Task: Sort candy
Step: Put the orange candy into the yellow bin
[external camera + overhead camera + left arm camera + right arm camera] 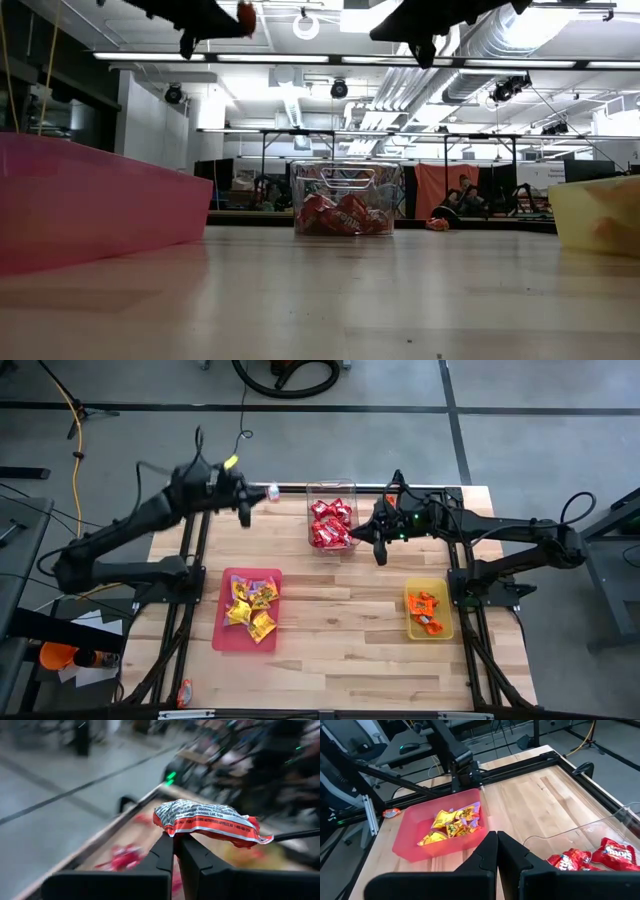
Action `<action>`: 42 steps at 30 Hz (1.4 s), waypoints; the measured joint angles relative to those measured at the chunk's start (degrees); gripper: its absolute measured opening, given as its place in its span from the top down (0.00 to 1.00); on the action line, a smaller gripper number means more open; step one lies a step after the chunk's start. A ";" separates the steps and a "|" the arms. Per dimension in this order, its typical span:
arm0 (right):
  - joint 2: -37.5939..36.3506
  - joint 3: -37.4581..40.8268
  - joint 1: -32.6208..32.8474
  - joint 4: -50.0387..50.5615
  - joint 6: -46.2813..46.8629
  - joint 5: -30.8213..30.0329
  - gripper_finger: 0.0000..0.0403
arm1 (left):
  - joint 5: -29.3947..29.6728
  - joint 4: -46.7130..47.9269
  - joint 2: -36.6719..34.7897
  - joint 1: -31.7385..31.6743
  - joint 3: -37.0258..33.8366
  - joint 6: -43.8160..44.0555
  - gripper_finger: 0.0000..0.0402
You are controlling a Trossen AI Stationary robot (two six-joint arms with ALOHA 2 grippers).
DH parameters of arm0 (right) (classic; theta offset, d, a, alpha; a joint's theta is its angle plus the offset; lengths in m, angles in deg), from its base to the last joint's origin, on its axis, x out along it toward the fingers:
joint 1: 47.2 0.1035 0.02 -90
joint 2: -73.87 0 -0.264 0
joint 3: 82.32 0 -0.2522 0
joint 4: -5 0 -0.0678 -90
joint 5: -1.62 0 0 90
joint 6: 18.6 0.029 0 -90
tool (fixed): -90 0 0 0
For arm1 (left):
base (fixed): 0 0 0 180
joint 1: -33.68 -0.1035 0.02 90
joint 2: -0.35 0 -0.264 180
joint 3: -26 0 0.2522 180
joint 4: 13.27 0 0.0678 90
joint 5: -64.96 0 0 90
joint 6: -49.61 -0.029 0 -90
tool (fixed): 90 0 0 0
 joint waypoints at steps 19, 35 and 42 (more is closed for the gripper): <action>0.00 0.00 0.15 0.00 -0.02 -0.03 1.00 | 14.15 -37.02 -6.76 20.81 -26.01 6.98 1.00; 0.00 0.00 0.15 0.00 -0.02 -0.07 1.00 | 14.15 -38.70 -6.74 20.82 -26.01 5.89 1.00; 0.00 0.00 0.15 -0.02 0.00 -0.07 1.00 | 14.15 -38.70 -6.74 20.82 -26.01 5.92 1.00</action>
